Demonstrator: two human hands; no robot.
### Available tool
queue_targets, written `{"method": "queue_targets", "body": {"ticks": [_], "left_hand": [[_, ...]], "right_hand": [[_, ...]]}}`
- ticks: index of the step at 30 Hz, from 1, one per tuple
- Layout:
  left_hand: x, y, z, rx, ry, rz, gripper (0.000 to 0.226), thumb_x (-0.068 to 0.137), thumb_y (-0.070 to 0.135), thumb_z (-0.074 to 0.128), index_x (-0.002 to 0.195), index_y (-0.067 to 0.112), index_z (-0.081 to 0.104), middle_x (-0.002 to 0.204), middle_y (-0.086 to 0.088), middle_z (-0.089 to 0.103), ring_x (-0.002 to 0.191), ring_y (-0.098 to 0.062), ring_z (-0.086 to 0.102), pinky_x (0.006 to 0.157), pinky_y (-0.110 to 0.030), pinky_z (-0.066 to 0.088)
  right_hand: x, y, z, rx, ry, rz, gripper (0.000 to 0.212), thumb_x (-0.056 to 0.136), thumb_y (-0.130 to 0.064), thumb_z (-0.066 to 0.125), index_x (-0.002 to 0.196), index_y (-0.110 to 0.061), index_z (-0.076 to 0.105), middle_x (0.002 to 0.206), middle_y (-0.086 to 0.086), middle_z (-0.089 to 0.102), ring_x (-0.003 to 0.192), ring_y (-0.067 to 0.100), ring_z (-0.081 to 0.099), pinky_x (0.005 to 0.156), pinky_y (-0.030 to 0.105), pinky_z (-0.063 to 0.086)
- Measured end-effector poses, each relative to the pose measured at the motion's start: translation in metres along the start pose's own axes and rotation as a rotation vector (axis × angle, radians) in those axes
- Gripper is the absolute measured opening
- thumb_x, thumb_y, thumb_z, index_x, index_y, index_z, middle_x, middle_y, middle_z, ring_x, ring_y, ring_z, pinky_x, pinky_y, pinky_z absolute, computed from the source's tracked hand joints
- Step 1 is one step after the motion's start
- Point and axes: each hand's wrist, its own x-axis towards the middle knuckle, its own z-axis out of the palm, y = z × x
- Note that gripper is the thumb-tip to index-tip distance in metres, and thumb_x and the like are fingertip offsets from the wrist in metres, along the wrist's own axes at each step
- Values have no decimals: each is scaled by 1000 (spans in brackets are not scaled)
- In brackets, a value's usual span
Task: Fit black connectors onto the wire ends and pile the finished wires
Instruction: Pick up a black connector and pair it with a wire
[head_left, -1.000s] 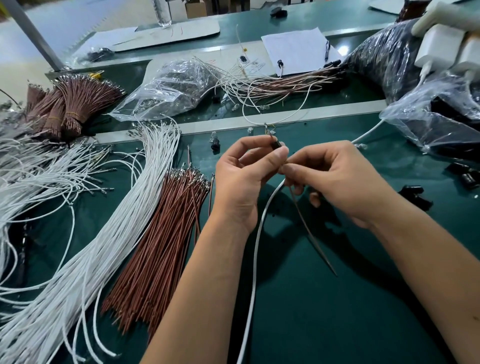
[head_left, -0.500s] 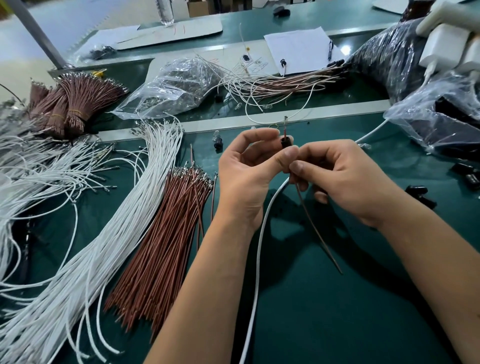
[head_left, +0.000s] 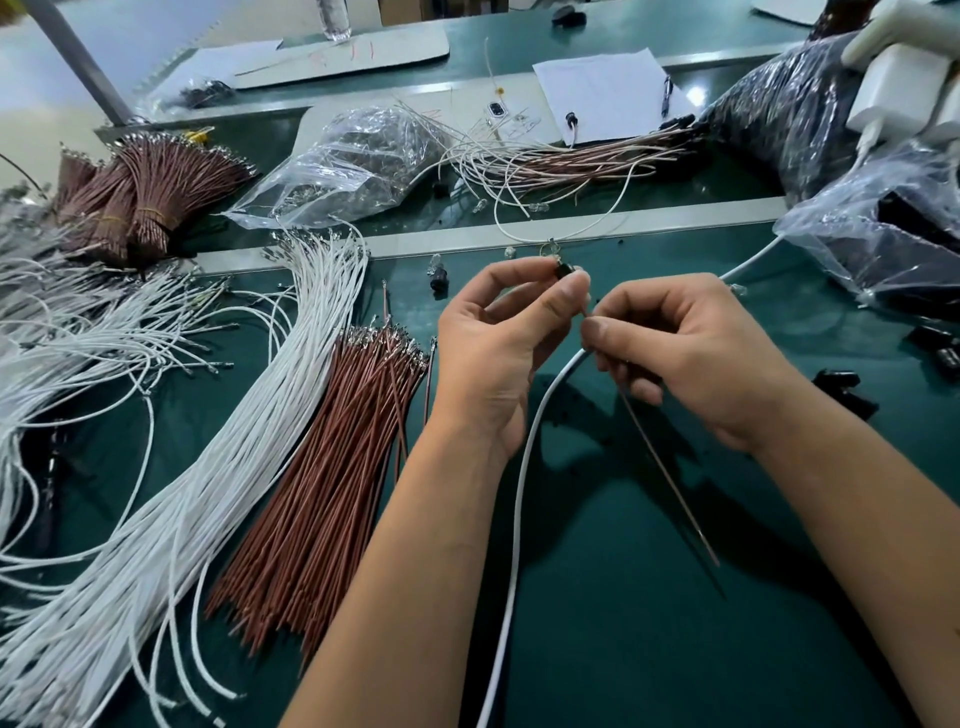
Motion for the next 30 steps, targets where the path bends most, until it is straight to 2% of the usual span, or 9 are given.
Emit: {"method": "queue_targets", "body": {"ticks": [4, 9, 16, 22, 27, 30], "left_hand": [[0, 2, 0, -118, -64, -100, 24, 68, 10, 77, 91, 6, 68, 89, -12, 75, 77, -20, 71, 80, -26, 57], [3, 4, -2, -174, -71, -154, 21, 74, 9, 71, 94, 3, 67, 93, -15, 75, 80, -22, 73, 79, -23, 58], [3, 3, -4, -151, -107, -144, 28, 68, 1, 74, 95, 2, 68, 96, -17, 74, 83, -25, 74, 77, -25, 60], [3, 3, -6, -175, -115, -172, 24, 73, 3, 72, 97, 6, 70, 98, -13, 76, 84, -22, 74, 78, -25, 60], [4, 4, -5, -156, -134, -194, 28, 75, 7, 70, 103, 8, 69, 103, -9, 77, 86, -18, 71, 82, -23, 54], [4, 4, -6, -178, -135, -201, 23, 75, 6, 70, 98, 9, 72, 102, -10, 77, 86, -20, 71, 86, -26, 55]], "right_hand": [[-1, -2, 2, 91, -9, 36, 26, 94, -6, 67, 70, -15, 71, 60, 6, 56, 47, 10, 46, 37, 19, 32], [-1, -7, 1, 125, -9, 76, 17, 85, -16, 66, 69, -13, 69, 59, 6, 55, 47, 12, 45, 38, 19, 29], [-1, -7, 2, 135, 0, 50, 24, 90, -8, 65, 67, -12, 67, 57, 9, 49, 45, 17, 36, 36, 18, 28], [-2, -9, 4, 120, 24, 14, 20, 87, -15, 66, 67, -14, 68, 56, 5, 51, 45, 15, 38, 35, 19, 29], [-2, -9, 4, 135, 20, -13, 21, 89, -18, 68, 68, -17, 70, 56, 5, 52, 45, 14, 40, 35, 18, 30], [-2, -8, 3, 136, 20, -18, 18, 87, -19, 71, 69, -16, 71, 56, 3, 53, 45, 12, 42, 36, 18, 31]]}}
